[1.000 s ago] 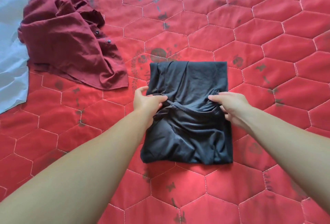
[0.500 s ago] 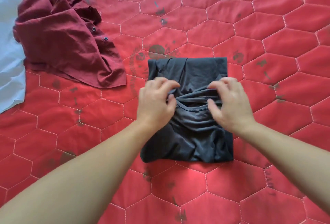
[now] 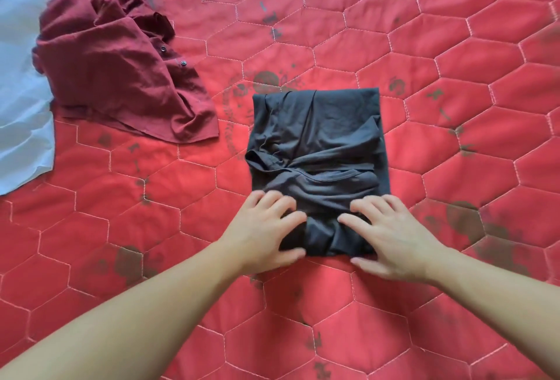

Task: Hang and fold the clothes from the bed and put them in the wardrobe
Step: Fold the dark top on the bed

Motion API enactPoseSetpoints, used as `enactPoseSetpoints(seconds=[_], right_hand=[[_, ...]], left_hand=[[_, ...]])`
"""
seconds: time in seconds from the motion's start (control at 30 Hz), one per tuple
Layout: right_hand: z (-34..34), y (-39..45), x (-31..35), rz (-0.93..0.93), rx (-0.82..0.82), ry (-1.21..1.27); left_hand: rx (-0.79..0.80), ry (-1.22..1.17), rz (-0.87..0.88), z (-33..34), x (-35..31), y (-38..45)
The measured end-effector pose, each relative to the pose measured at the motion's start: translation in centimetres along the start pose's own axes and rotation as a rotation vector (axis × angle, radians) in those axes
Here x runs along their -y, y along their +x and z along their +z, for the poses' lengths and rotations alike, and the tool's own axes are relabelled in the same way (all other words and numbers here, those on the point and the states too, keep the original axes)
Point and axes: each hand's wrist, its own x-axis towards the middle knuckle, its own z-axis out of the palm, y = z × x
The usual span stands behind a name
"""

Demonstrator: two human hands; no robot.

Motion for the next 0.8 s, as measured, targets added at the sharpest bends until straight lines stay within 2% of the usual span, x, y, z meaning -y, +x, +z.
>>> enactPoseSetpoints(seconds=[0.07,0.13,0.27,0.37,0.43,0.53,0.63,0.7,0.8], right_hand=[[0.7,-0.8,0.5,0.070,0.054,-0.014],[1.1,-0.6,0.8,0.130,-0.006,-0.005],[0.2,0.9,1.0,0.214,-0.152,0.156],[-1.3,1.0,1.1,0.371,-0.153,0.368],[-2.3,0.5,0.8,0.500,-0.121,0.465],[-4.1,-0.1,0.4,0.515,-0.040,0.554],[-6.2,0.5,-0.8,0.510,0.152,0.686],[-7.5,1.0,-1.4,0.541,0.220,0.821],[-9.0,1.9,-1.7,0.554,0.225,0.904]], left_hand=[[0.263,0.087,-0.024,0.2,-0.1,-1.6],[0.373,0.110,-0.082,0.6,-0.3,-2.0],[0.195,-0.034,-0.132,0.4,-0.4,-1.3],[0.105,-0.333,-0.264,-0.6,-0.2,-1.4],[0.101,-0.452,-0.377,-1.4,0.0,-1.7],[0.174,-0.470,-0.437,-3.0,0.8,-1.8],[0.270,-0.524,-0.436,-5.1,1.2,-1.4],[0.354,-0.680,-0.535,-6.6,1.9,-0.8],[0.418,-0.916,-0.632,-7.9,2.9,0.3]])
